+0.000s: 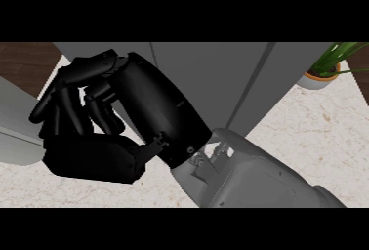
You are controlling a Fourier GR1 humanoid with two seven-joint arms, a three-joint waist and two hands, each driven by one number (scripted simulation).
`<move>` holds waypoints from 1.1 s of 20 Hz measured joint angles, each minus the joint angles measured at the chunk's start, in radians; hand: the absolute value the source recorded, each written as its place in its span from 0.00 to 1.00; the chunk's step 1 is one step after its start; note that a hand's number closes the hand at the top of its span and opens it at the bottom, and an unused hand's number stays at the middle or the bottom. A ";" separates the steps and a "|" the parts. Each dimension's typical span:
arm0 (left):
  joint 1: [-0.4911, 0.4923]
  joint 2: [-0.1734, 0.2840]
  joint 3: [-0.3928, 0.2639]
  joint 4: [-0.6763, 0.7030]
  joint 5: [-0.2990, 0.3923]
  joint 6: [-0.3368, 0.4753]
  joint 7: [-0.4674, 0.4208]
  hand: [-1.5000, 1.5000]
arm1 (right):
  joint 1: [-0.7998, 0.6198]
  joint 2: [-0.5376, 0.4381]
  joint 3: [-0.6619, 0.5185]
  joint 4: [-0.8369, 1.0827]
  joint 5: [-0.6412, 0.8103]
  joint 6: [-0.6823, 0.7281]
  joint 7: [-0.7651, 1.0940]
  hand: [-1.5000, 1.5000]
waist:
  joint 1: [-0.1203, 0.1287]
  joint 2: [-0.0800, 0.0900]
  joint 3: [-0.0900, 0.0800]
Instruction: Pick up the wine, place it into the cabinet and close the cabinet
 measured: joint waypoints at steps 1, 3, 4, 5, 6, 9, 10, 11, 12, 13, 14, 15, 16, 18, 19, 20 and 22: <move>-0.002 -0.005 0.009 0.013 -0.001 -0.009 0.005 0.00 | -0.024 0.001 -0.022 0.040 -0.023 0.028 -0.020 1.00 | -0.003 0.001 0.000; 0.010 -0.005 0.025 0.004 -0.004 -0.017 0.012 0.00 | -0.061 -0.001 -0.070 0.119 -0.081 0.107 -0.042 1.00 | 0.001 0.001 0.001; 0.007 -0.006 0.034 0.008 -0.001 -0.023 0.018 0.00 | -0.078 0.000 -0.078 0.152 -0.116 0.143 -0.038 1.00 | 0.002 0.002 0.001; 0.011 -0.010 0.038 0.006 -0.005 -0.024 0.020 0.00 | -0.078 0.001 -0.077 0.174 -0.153 0.190 -0.034 1.00 | 0.005 0.003 0.001; 0.005 -0.010 0.046 0.005 -0.002 -0.022 0.026 0.00 | -0.085 0.002 -0.075 0.198 -0.189 0.244 -0.023 1.00 | 0.005 0.005 0.001; 0.003 -0.013 0.064 0.010 0.007 -0.032 0.043 0.00 | -0.108 0.001 -0.057 0.271 -0.289 0.390 0.019 1.00 | 0.008 0.006 0.000; -0.001 -0.014 0.069 0.011 0.008 -0.038 0.051 0.00 | -0.115 0.002 -0.045 0.302 -0.316 0.436 0.025 1.00 | 0.010 0.008 0.000; 0.003 -0.014 0.076 0.012 0.011 -0.045 0.057 0.00 | -0.123 0.003 -0.040 0.328 -0.343 0.480 0.038 1.00 | 0.010 0.007 0.000; 0.009 -0.013 0.087 0.020 0.013 -0.054 0.062 0.00 | -0.133 0.003 -0.043 0.356 -0.368 0.524 0.051 1.00 | 0.008 0.005 0.000; 0.015 -0.017 0.093 0.020 0.007 -0.055 0.063 0.00 | -0.139 0.003 -0.042 0.382 -0.390 0.567 0.065 1.00 | 0.006 0.004 0.000; 0.016 -0.026 0.099 0.029 0.006 -0.060 0.067 0.00 | -0.148 0.003 -0.041 0.412 -0.410 0.601 0.068 1.00 | 0.002 0.003 0.000; 0.017 -0.027 0.108 0.024 0.010 -0.061 0.074 0.00 | -0.160 0.003 -0.048 0.453 -0.424 0.636 0.067 1.00 | 0.000 0.003 0.000; 0.016 -0.033 0.113 0.021 0.008 -0.056 0.080 0.00 | -0.178 0.004 -0.056 0.488 -0.446 0.664 0.072 1.00 | -0.003 0.002 0.001; 0.022 -0.051 0.124 0.019 -0.002 -0.058 0.082 0.00 | -0.191 0.004 -0.064 0.546 -0.487 0.704 0.064 1.00 | -0.007 0.000 0.001; 0.034 -0.047 0.135 0.009 0.004 -0.061 0.091 0.00 | -0.192 0.004 -0.069 0.579 -0.498 0.730 0.053 1.00 | -0.006 0.000 0.001; 0.040 -0.052 0.142 0.005 -0.001 -0.062 0.095 0.00 | -0.199 0.005 -0.075 0.606 -0.514 0.751 0.044 1.00 | -0.008 0.000 0.001; 0.044 -0.060 0.159 0.014 -0.004 -0.074 0.107 0.00 | -0.223 0.005 -0.092 0.666 -0.546 0.781 0.020 1.00 | -0.008 0.000 0.001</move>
